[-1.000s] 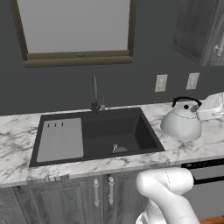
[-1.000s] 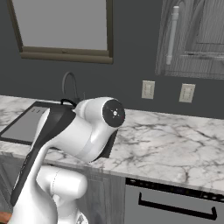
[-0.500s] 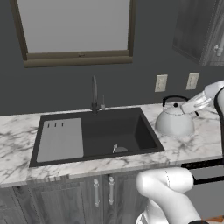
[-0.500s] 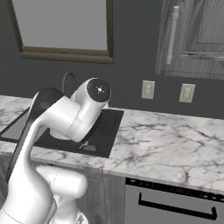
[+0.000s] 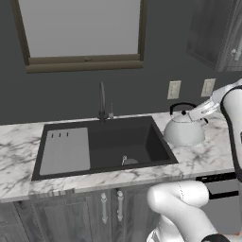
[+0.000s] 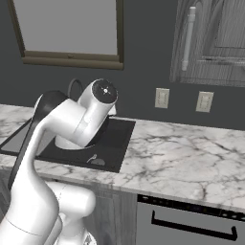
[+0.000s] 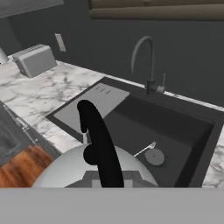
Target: Open the cabinet, pick the kettle from the cabinet, and place it in the sink.
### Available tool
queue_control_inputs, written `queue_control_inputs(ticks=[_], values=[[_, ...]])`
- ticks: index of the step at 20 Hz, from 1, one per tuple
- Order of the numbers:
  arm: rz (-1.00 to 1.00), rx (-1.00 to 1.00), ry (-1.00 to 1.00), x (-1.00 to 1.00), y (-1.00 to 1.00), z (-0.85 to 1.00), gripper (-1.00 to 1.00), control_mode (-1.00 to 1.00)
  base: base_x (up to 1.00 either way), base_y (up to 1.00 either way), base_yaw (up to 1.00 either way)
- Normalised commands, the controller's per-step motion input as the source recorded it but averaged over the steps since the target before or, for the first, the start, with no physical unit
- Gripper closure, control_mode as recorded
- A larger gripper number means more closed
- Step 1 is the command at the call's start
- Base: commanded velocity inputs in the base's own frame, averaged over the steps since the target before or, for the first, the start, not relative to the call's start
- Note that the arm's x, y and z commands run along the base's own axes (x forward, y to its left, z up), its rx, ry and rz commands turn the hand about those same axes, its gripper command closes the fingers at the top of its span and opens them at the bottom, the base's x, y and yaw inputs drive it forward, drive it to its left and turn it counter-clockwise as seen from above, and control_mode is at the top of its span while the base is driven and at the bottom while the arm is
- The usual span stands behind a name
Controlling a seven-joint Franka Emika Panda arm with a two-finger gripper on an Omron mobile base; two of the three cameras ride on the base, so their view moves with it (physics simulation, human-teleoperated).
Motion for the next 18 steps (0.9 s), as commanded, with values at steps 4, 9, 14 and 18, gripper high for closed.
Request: queue_control_inputs(ticks=[4,9,14,18], values=[[0.0,-0.01,-0.2,0.21,0.18,-0.24,1.0,-1.0,0.0,0.0,0.0],[0.0,-0.02,-0.21,0.31,0.19,-0.23,1.0,-1.0,0.0,0.0,0.0],[0.0,-0.06,-0.04,0.41,0.17,-0.16,1.0,-1.0,0.0,0.0,0.0],[0.0,-0.01,0.0,0.43,0.09,-0.09,1.0,-1.0,0.0,0.0,0.0]])
